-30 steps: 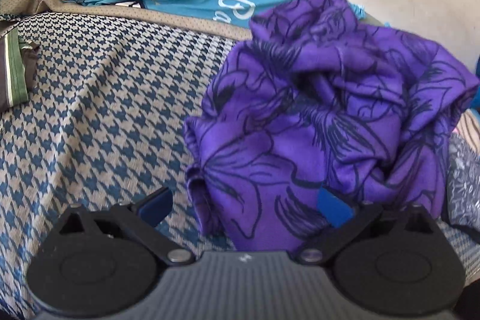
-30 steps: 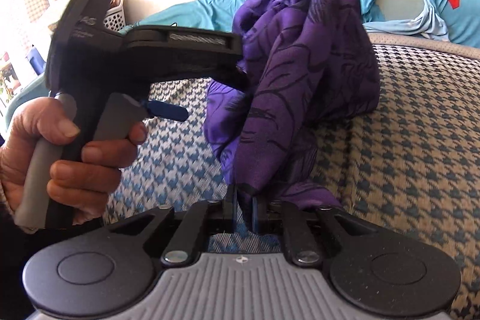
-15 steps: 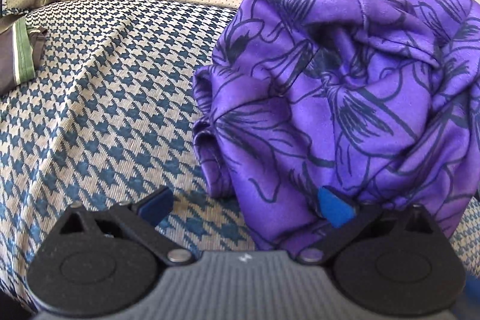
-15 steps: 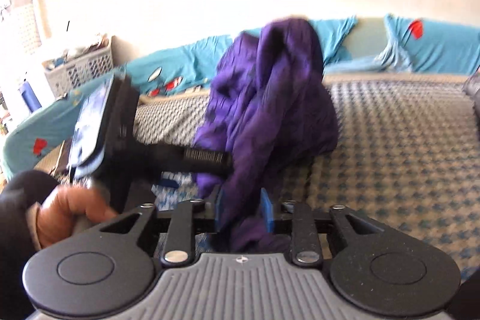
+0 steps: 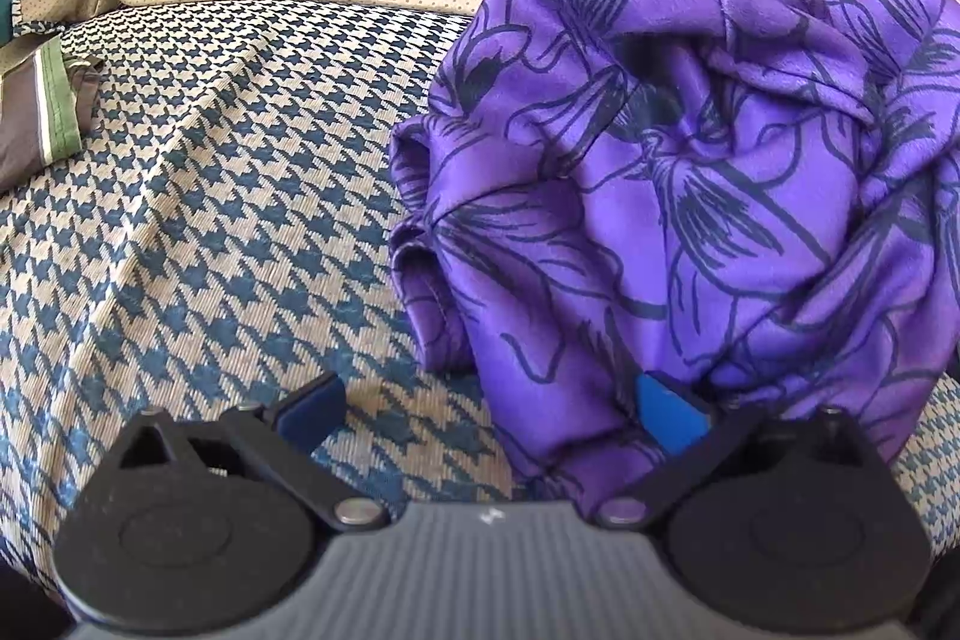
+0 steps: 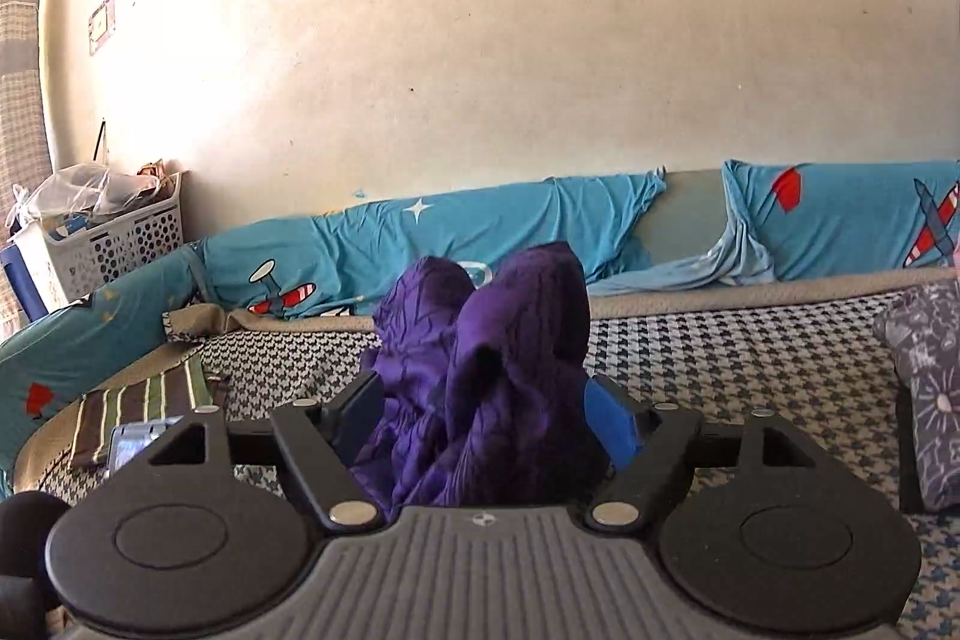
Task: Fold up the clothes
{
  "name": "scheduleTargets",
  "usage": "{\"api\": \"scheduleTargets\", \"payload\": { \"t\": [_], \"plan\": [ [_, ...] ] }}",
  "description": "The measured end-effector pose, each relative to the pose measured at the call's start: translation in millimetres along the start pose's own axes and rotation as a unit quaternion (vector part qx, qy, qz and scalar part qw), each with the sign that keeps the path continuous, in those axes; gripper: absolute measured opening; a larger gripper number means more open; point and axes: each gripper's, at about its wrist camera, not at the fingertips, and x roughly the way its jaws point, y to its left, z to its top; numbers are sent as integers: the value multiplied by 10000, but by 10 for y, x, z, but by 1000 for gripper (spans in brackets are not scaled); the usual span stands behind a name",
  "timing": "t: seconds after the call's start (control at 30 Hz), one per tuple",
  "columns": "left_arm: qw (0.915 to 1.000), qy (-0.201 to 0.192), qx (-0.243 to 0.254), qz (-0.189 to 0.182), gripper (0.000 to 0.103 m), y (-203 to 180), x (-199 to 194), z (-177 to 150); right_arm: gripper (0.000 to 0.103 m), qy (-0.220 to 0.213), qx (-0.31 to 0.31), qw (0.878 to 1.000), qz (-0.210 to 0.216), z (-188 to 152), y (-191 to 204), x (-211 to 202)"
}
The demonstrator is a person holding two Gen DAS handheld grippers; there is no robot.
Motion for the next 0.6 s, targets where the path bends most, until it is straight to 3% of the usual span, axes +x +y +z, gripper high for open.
{"api": "scheduleTargets", "payload": {
  "t": [0.23,0.43,0.5,0.53,0.6],
  "plan": [
    [9996,-28,246,139,103,-48,19,-138,82,-10,109,9999,38,192,56,352],
    [9989,-78,418,194,103,-61,46,-212,79,257,-32,9997,-56,149,-71,719],
    [9989,-90,418,181,103,-54,50,-210,55,357,-17,9993,-57,118,-176,813],
    [9989,-100,424,182,103,-56,51,-212,49,377,22,9993,-20,97,-241,826],
    [9988,-124,426,189,103,-58,49,-224,27,419,105,9991,36,55,-373,850]
  ]
}}
